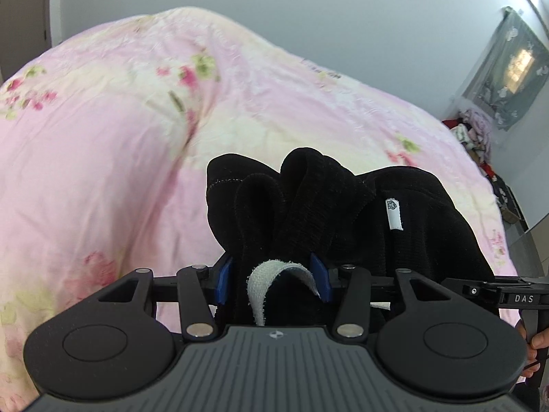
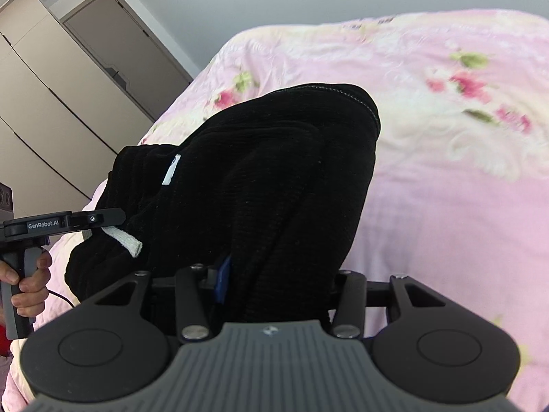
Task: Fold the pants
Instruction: 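Open both tools and withdraw from the folded sweatpants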
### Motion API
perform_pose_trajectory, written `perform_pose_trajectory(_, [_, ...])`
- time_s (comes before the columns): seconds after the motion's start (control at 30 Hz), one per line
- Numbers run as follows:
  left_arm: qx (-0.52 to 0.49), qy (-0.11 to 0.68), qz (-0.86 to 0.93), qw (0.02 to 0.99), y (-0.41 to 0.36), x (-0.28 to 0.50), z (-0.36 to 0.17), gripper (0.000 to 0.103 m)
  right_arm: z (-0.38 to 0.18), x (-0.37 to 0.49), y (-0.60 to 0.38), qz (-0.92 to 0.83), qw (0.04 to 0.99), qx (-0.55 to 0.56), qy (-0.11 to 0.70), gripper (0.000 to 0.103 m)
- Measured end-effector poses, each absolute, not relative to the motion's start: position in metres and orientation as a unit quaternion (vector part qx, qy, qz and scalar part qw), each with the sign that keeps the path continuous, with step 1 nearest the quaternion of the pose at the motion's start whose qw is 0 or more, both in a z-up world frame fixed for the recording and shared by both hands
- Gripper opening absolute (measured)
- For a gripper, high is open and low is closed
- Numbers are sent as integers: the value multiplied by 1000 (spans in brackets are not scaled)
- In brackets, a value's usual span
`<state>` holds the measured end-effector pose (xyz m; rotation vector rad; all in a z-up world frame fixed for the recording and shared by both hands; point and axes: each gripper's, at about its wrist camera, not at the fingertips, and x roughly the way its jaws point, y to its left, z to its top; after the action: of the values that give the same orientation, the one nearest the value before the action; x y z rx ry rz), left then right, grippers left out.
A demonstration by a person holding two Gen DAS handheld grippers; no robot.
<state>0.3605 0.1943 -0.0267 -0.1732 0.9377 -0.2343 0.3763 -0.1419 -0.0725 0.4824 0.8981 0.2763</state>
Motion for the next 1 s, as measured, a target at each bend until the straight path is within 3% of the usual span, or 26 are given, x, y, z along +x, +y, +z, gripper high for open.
perform_pose_trajectory(0.33, [-85, 493, -106, 859, 232, 381, -112, 54, -135, 412, -96, 120, 852, 185, 475, 43])
perform_pose_trajectory(0.7, [-79, 505, -88, 855, 234, 380, -134, 60, -170, 427, -95, 90, 842, 192, 496, 47])
perform_pose_trajectory(0.8, [-26, 489, -69, 869, 219, 372, -125, 65, -174, 425, -91, 84, 847, 179, 494, 57])
perform_pose_trajectory(0.87, [25, 479, -56, 876, 205, 366, -116, 68, -170, 424, -87, 73, 852, 151, 495, 75])
perform_pose_trajectory(1.0, [133, 451, -10, 882, 177, 350, -94, 68, -148, 420, -77, 57, 870, 75, 483, 77])
